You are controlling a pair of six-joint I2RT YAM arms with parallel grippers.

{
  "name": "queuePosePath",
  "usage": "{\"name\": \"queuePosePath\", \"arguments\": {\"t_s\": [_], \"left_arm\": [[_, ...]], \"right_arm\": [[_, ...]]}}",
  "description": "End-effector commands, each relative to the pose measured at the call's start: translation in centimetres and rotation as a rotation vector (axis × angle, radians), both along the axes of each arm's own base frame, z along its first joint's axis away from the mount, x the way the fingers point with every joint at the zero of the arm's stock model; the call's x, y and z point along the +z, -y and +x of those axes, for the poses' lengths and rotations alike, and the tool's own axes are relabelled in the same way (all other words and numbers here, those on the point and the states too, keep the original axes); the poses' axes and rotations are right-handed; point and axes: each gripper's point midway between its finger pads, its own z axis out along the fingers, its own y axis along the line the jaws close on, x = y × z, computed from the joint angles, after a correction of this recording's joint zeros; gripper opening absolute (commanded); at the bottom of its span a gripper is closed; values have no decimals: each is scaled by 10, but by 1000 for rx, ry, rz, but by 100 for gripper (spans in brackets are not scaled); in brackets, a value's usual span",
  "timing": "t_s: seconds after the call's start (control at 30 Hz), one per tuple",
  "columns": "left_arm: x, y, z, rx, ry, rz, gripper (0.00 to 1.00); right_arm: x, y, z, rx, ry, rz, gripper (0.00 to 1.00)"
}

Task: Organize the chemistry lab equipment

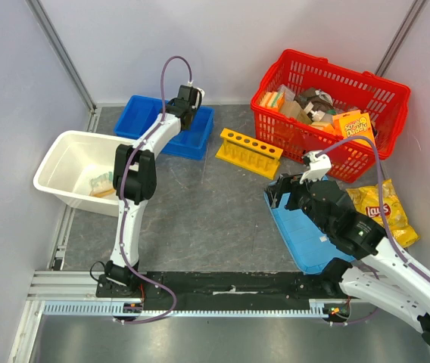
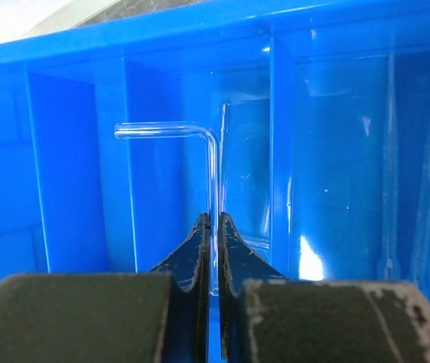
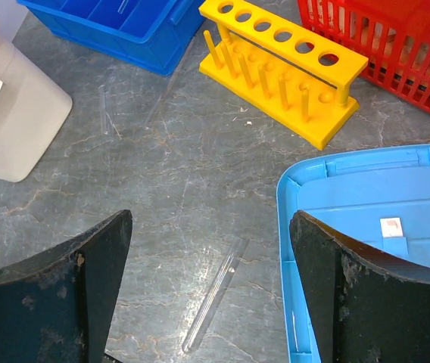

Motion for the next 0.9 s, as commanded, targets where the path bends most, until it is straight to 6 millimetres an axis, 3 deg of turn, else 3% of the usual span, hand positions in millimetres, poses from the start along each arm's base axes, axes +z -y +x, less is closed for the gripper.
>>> {"name": "queuePosePath", "arguments": {"t_s": [0.0, 0.23, 0.43, 0.57, 0.7, 0.87], "left_arm": [[3, 4, 19, -41, 44, 0, 2], [-11, 3, 26, -43, 35, 18, 4], [-5, 4, 24, -43, 35, 7, 21], [1, 3, 21, -32, 37, 3, 26], [19, 7, 17, -21, 54, -36, 28], [67, 21, 2, -33, 90, -167, 29]], "right_arm": [[24, -7, 8, -2, 54, 45, 92], [18, -11, 12, -11, 40, 42, 92], [9, -12, 13, -14, 24, 37, 92], [4, -10, 9, -14, 17, 55, 92], [-4, -5, 8, -29, 13, 54, 92], [-15, -9, 5, -16, -30, 45, 91]]}}
